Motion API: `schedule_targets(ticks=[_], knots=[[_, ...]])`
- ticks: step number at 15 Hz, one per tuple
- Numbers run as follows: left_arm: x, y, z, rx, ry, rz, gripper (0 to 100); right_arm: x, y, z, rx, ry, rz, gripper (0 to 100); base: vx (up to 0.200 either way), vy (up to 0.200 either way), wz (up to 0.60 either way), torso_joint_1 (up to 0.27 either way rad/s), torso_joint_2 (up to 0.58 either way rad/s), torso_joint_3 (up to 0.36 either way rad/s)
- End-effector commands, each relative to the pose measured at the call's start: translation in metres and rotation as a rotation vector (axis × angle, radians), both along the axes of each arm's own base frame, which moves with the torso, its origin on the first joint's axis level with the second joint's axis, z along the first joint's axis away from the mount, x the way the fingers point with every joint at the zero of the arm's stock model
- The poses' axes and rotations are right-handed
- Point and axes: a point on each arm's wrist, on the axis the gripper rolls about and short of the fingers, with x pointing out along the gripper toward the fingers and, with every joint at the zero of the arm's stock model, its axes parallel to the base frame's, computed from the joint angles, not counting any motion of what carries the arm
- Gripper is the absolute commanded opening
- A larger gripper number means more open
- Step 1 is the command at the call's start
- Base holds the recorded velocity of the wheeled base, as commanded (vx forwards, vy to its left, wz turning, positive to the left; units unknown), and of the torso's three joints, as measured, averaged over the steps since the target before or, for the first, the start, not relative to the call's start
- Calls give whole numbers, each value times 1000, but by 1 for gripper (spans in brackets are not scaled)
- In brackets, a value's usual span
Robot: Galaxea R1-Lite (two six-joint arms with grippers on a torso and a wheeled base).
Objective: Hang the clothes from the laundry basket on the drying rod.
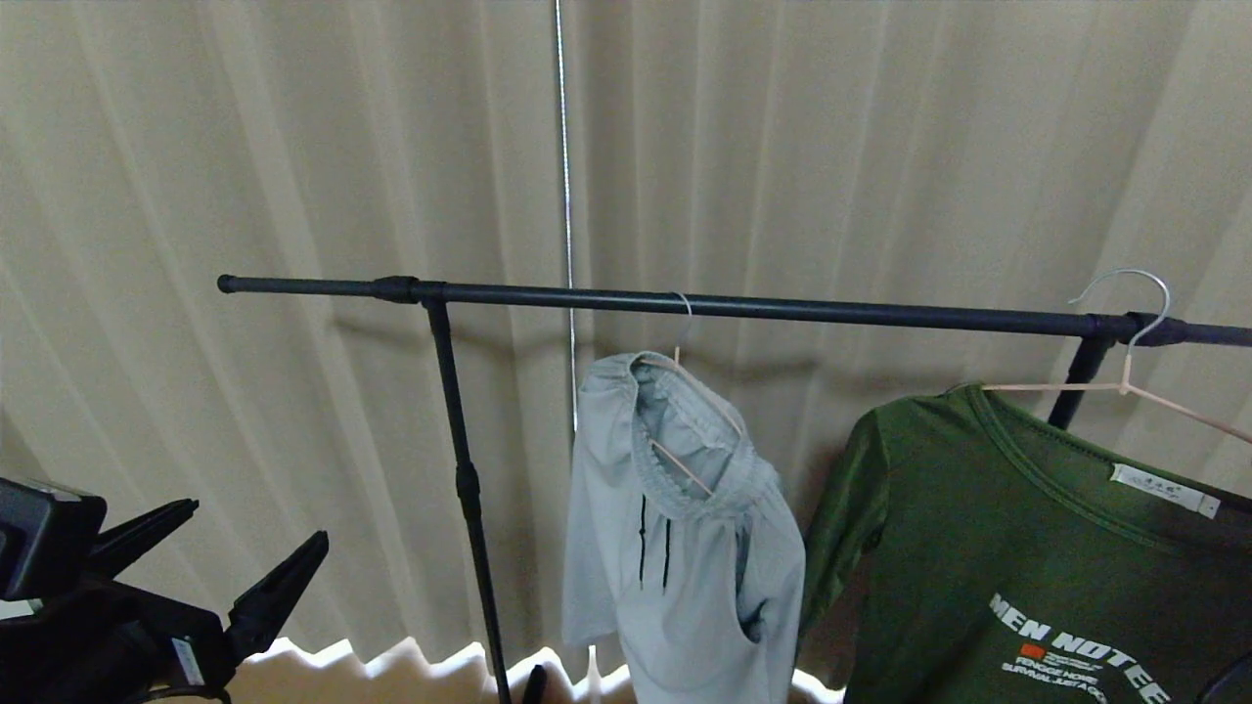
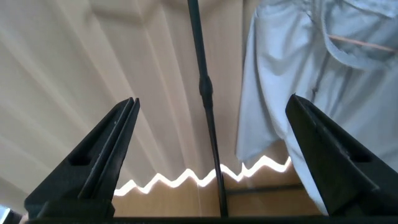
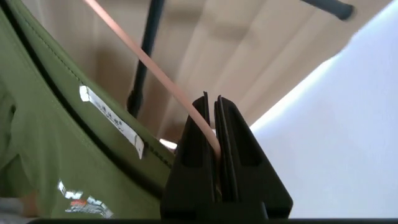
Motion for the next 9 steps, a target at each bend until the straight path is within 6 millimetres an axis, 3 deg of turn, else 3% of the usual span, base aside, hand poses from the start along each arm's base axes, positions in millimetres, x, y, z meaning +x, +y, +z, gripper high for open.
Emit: schedule_targets(ticks=[1, 3, 9], knots=[[-1, 0, 1, -3, -12, 1, 100, 5, 1, 0, 0, 12, 11, 0, 200, 0, 0, -2, -2, 2], [-3, 1, 3, -6, -22, 1, 100, 11, 1, -2, 3, 30, 14, 0, 200, 0, 0, 2, 0, 2], [-10, 3, 5, -16, -52, -1, 100, 35, 6, -17, 49, 113, 38, 0, 0, 0, 0, 0, 0, 0]])
